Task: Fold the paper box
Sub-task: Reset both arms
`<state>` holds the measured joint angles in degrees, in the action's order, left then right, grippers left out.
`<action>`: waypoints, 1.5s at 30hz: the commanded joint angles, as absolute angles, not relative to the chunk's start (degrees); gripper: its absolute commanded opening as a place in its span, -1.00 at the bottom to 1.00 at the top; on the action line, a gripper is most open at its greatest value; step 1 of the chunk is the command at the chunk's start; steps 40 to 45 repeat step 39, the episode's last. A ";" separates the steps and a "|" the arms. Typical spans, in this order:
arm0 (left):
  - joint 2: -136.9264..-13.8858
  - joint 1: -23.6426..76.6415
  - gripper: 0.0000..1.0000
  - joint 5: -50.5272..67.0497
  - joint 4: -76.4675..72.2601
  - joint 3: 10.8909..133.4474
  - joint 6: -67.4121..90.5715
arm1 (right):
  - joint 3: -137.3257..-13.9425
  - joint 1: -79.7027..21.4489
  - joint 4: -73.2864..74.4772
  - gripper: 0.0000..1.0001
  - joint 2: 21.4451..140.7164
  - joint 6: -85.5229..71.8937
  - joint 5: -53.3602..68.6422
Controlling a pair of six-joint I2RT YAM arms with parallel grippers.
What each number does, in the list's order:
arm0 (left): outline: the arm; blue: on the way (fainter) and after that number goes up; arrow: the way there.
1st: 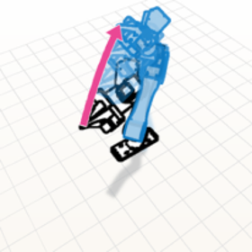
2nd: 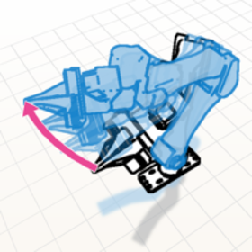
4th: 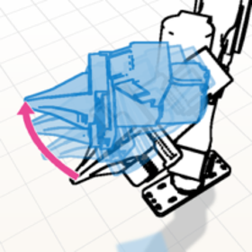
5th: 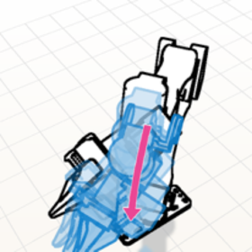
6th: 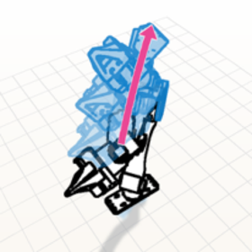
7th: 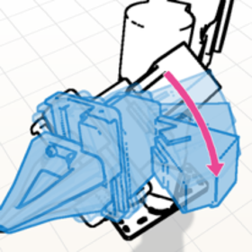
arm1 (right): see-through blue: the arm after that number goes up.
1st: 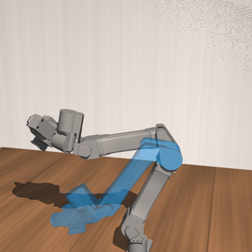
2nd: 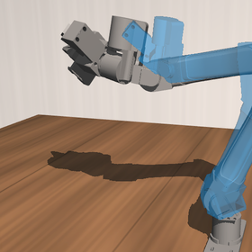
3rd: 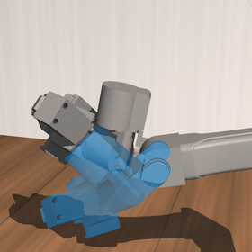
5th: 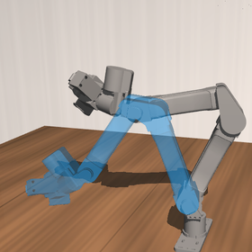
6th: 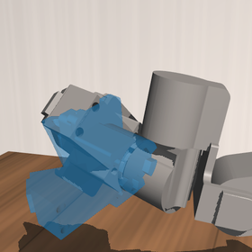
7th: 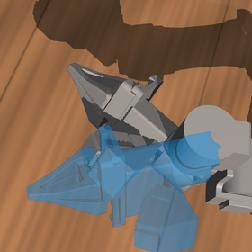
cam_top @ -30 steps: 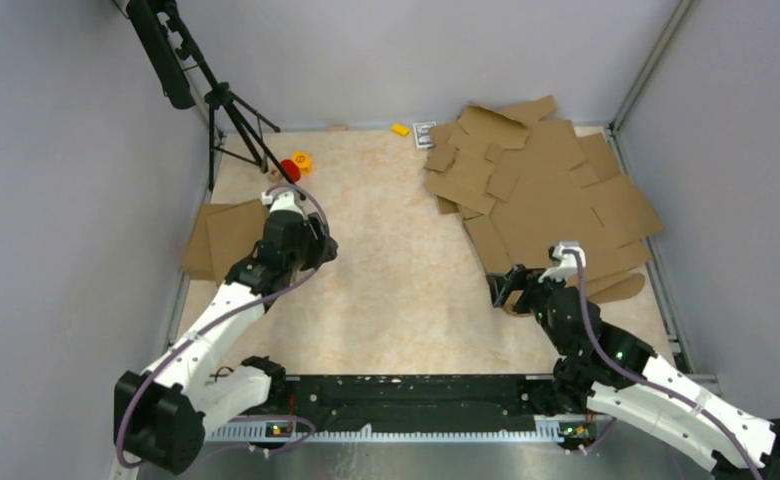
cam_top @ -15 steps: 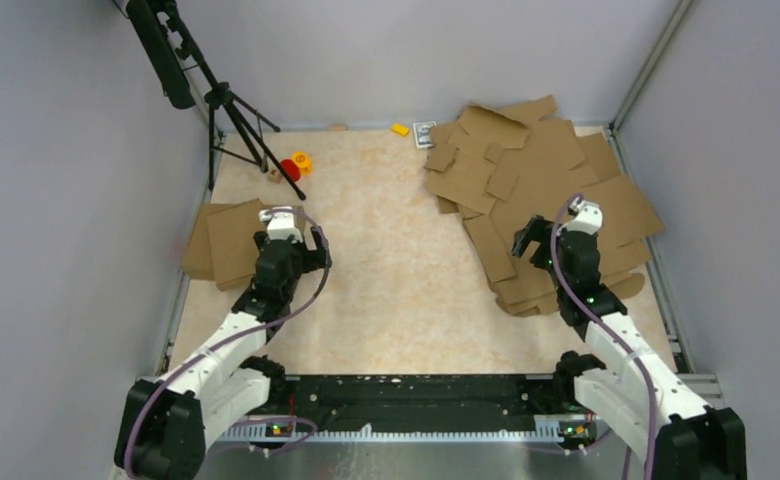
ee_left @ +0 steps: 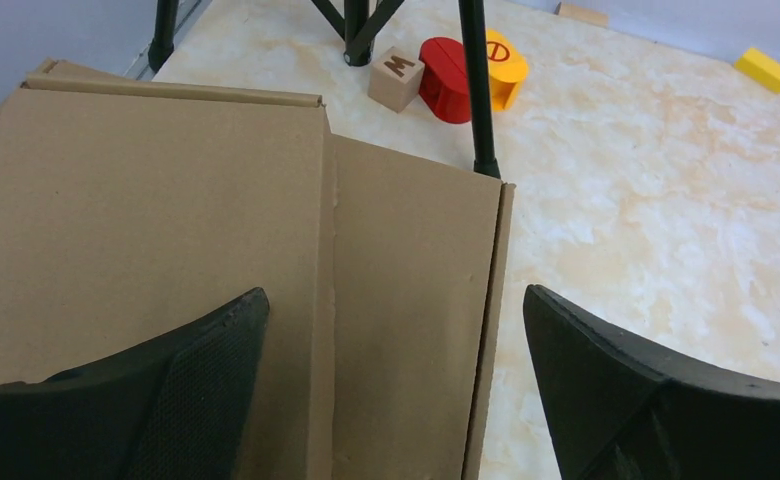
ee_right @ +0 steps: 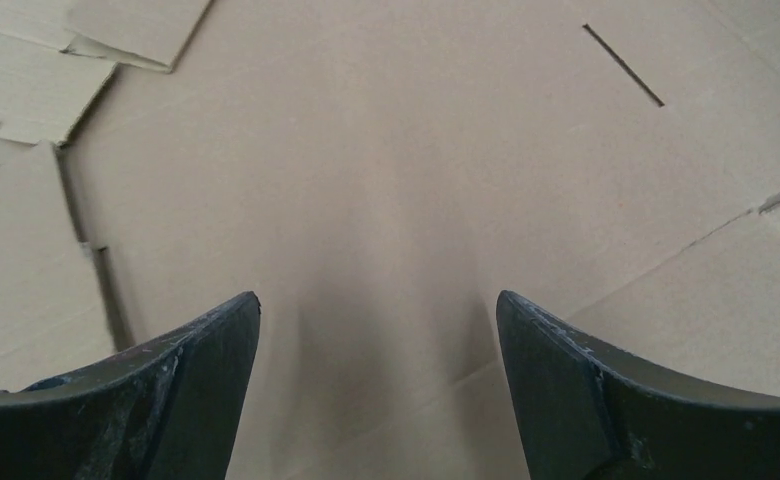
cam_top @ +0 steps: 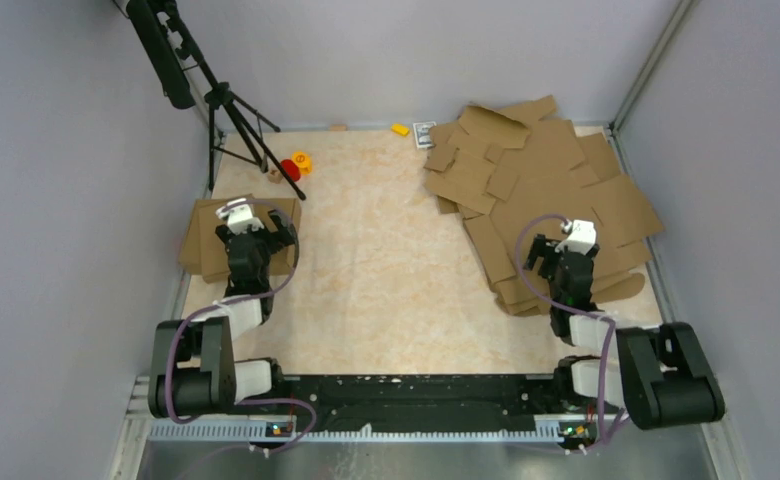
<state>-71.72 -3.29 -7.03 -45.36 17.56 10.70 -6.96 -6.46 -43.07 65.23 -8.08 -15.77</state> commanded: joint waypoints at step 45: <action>-83.17 -3.24 0.97 -3.25 -56.42 18.74 1.71 | -10.85 -2.41 -69.10 0.97 83.45 -1.06 -8.97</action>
